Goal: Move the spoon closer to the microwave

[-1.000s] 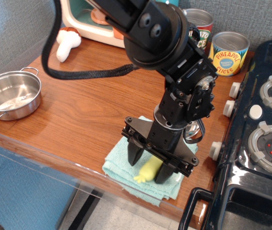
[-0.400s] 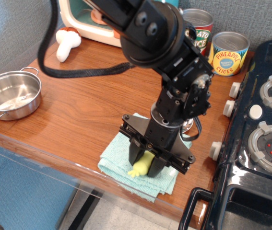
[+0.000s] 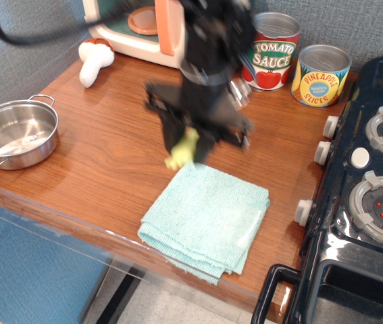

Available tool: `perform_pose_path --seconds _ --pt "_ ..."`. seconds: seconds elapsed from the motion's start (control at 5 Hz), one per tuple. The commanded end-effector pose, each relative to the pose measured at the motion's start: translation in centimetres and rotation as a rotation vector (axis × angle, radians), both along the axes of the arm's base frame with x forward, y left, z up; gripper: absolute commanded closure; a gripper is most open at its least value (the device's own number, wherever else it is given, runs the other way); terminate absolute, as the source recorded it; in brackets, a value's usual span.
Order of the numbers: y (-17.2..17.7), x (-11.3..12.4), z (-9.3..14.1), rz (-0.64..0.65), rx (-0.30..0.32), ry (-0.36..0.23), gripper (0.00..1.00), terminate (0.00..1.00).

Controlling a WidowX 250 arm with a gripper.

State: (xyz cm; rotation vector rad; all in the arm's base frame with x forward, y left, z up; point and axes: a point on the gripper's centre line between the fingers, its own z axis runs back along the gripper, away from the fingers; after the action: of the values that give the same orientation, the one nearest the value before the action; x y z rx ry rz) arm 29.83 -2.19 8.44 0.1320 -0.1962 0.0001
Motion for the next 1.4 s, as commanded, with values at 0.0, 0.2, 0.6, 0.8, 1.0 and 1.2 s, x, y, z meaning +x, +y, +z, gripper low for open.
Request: perform_pose_path --seconds 0.0,0.2,0.6,0.8,1.0,1.2 --pt "7.1 4.0 -2.1 0.042 0.099 0.063 1.00 0.00" --pt "9.1 5.4 -3.7 0.020 0.136 0.104 1.00 0.00" --pt "10.0 6.6 -5.5 -0.047 0.135 0.123 1.00 0.00" --pt "9.8 6.6 -4.6 -0.077 0.099 0.068 0.00 0.00" --pt "9.3 6.0 -2.6 -0.074 0.076 0.012 0.00 0.00" --pt "9.0 5.3 -1.0 -0.071 0.031 -0.037 0.00 0.00"
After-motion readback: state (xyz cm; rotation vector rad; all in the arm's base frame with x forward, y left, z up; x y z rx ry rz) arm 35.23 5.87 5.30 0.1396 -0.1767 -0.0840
